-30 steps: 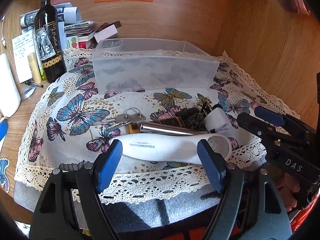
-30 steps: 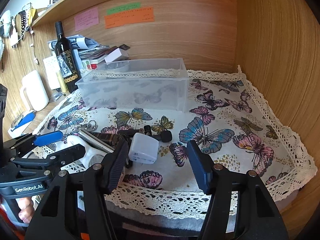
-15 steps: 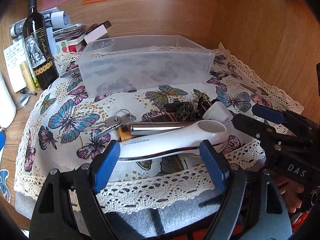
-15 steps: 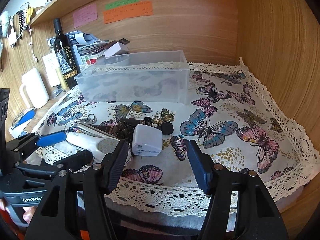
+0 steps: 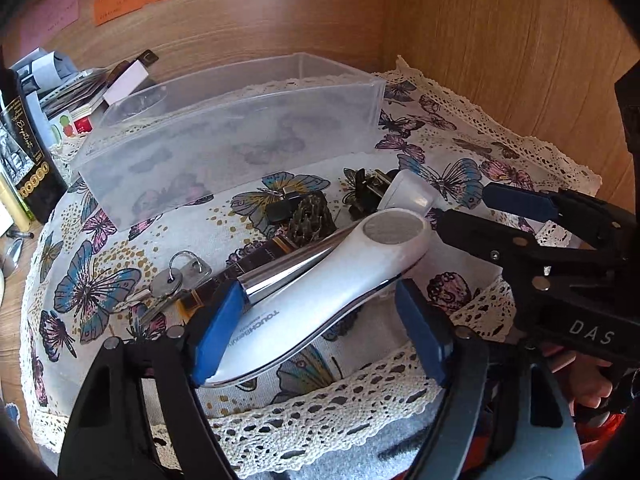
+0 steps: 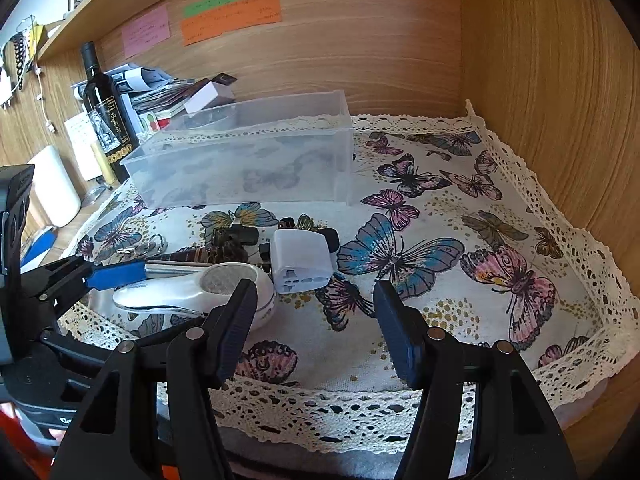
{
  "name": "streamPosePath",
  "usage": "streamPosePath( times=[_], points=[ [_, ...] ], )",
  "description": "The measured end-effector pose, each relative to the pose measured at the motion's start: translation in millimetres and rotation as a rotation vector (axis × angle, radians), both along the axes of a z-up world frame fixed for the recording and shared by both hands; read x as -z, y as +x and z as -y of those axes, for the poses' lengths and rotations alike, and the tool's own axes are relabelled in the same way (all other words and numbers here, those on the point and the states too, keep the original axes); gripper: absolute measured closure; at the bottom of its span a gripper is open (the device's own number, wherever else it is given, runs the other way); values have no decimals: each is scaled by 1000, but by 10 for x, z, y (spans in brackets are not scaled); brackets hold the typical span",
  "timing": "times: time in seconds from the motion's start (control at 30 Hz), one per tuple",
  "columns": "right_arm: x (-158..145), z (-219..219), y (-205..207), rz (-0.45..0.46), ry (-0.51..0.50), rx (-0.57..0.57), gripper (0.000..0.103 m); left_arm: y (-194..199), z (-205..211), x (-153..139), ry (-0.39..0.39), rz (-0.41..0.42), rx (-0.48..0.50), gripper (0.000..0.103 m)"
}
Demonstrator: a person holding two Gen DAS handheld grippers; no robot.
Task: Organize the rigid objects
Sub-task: 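Lower the left tool onto the white device while the right tool approaches the white adapter, then close the left gripper on the white device while the right gripper grasps the white adapter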
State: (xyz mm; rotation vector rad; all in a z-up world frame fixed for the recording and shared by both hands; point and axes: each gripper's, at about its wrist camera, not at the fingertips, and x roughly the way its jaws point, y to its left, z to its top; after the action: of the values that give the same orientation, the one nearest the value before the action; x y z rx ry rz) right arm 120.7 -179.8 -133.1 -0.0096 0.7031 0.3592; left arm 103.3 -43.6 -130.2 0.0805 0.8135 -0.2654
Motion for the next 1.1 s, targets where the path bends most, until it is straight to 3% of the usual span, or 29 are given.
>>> streamPosePath(
  times=[0.13, 0.33, 0.53, 0.77, 1.1],
  points=[
    [1, -20, 42, -2, -7, -2, 45, 49, -106, 7, -26, -18, -29, 60],
    [4, -48, 132, -8, -14, -3, 45, 81, -377, 38, -72, -60, -120, 75],
    [52, -73, 262, -35, -12, -6, 45, 211, -374, 39, -95, -124, -75, 72],
    [117, -103, 365, -68, -1, -17, 46, 403, -216, -32, -60, -120, -24, 71],
    [194, -117, 478, -112, 21, -44, 67, 591, 21, -40, 10, -138, 54, 71]
  ],
)
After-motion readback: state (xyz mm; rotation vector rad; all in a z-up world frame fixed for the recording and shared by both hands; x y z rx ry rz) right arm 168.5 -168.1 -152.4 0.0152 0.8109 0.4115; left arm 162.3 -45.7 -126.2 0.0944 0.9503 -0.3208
